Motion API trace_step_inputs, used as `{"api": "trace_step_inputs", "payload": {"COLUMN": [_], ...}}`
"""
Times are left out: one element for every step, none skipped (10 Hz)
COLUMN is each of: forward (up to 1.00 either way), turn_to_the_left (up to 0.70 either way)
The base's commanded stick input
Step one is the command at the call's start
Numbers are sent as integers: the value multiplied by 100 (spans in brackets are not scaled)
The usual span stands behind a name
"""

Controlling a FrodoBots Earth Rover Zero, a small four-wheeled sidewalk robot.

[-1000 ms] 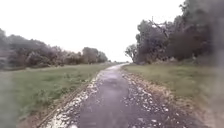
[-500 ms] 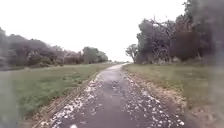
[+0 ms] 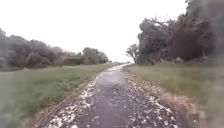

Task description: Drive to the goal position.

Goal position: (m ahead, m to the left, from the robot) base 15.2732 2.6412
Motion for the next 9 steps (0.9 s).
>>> {"api": "trace_step_inputs", "payload": {"forward": [70,70,70,70,70,70,70,70,70], "turn_to_the_left": [0,0,0,0,0,0,0,0,0]}}
